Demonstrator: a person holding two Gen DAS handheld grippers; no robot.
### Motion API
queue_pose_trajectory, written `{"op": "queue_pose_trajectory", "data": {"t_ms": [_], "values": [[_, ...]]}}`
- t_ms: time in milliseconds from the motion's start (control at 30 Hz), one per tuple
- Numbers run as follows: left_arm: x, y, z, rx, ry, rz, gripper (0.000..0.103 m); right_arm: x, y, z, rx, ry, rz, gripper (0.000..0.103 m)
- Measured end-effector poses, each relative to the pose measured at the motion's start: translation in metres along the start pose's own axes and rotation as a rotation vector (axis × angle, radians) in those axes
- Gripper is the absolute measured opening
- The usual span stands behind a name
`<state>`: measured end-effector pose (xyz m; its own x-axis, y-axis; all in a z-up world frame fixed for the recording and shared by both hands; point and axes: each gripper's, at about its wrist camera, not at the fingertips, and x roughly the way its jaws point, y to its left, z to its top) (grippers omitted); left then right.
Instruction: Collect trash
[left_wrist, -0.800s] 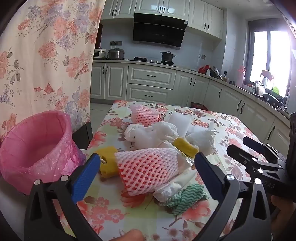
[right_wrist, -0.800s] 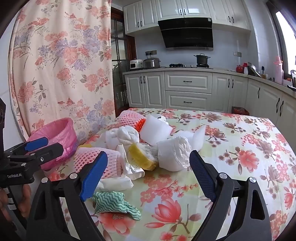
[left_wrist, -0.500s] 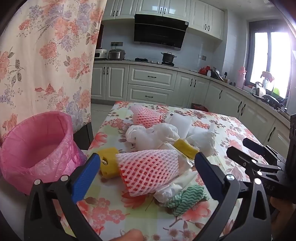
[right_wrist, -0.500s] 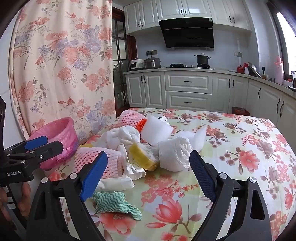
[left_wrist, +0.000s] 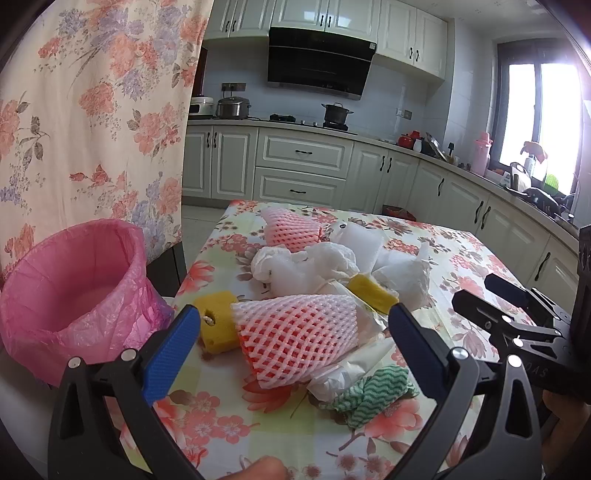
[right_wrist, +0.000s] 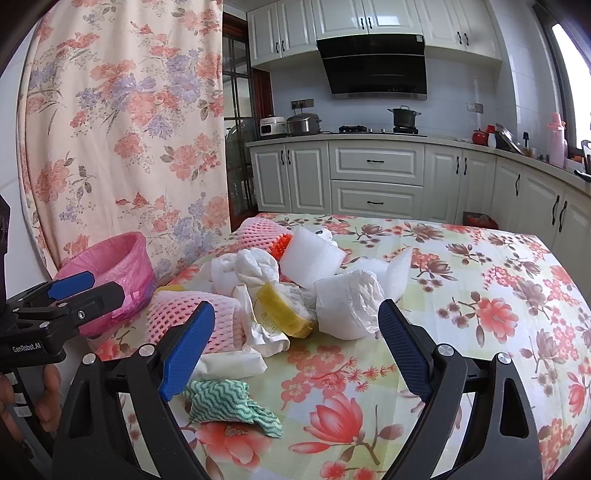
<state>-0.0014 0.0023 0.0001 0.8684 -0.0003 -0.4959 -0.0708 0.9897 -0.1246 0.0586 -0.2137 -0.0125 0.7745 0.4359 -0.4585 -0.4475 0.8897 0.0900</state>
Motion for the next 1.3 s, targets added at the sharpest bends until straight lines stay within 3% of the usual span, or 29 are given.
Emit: {"op": "queue_pose_trajectory", "data": {"t_ms": [1300], "values": [[-0.0011, 0.0006, -0.0020, -0.005, -0.002, -0.003, 0.098, -0.0006, 0.0034, -0.0003, -0.002, 0.002, -0.007, 0.085]]}}
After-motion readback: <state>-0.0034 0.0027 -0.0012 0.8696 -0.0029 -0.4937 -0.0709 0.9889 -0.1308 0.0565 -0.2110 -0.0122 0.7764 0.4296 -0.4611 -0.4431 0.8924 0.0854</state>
